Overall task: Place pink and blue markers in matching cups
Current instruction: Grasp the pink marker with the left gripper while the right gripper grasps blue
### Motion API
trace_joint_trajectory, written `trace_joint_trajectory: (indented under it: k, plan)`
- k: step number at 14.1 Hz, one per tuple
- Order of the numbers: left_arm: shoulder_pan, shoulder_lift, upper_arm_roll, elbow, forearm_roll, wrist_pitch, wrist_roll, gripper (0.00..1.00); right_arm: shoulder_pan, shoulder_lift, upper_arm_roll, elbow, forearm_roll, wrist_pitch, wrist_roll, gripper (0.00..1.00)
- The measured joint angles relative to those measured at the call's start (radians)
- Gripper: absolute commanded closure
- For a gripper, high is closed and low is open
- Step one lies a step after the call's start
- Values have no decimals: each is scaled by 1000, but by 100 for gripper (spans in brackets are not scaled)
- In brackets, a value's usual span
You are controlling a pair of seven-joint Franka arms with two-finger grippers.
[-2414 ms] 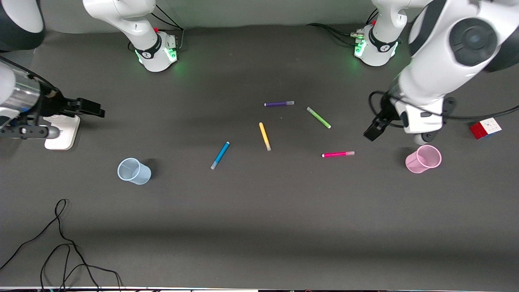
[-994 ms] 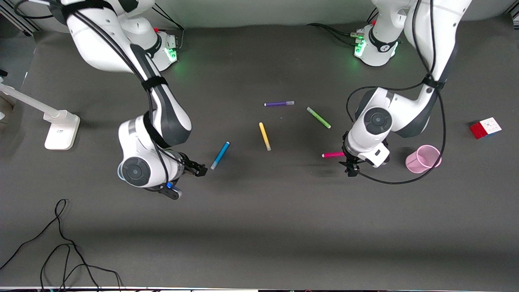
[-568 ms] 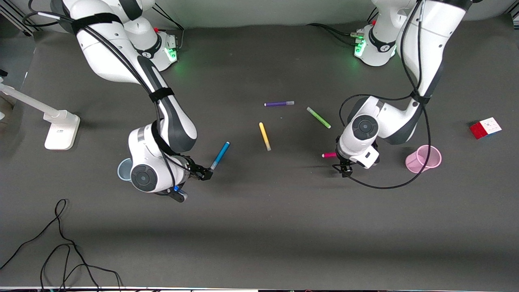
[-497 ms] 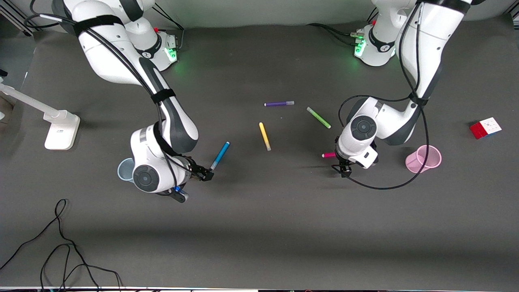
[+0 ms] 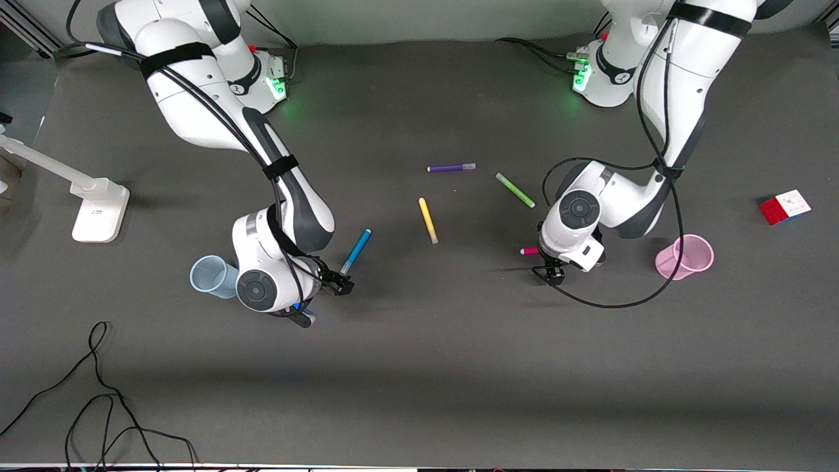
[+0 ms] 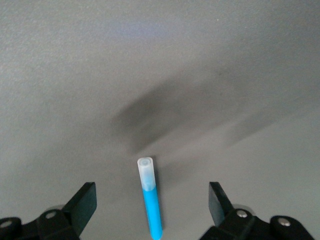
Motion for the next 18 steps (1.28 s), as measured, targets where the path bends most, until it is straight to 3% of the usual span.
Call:
trace_joint_trajectory:
  k: [1, 3, 4, 5, 7, 9, 11, 12, 18]
  plan:
    - [0, 0, 0, 0, 1, 0, -3, 11, 3, 5, 1, -3, 1, 14, 7, 2]
    - [0, 0, 0, 0, 1, 1, -8, 54, 12, 18, 1, -4, 17, 35, 15, 7]
    - [0, -1, 0, 0, 1, 2, -8, 69, 18, 25, 1, -4, 24, 43, 18, 10]
    - [1, -3, 1, 2, 2, 6, -9, 80, 26, 33, 1, -4, 27, 51, 24, 14]
    - [4, -7, 2, 7, 3, 6, -9, 97, 40, 48, 1, -11, 27, 72, 41, 35]
    - [7, -9, 2, 8, 3, 6, -9, 100, 45, 53, 1, -30, 27, 92, 43, 54]
    - [8, -14, 2, 10, 4, 6, -9, 100, 45, 52, 1, -30, 30, 95, 43, 90]
    - [9, -22, 2, 11, 4, 6, -9, 100, 45, 52, 1, -30, 30, 95, 43, 100]
    - [38, -129, 3, 67, 5, -113, 82, 100, 39, 33, -19, -27, 31, 81, 44, 100]
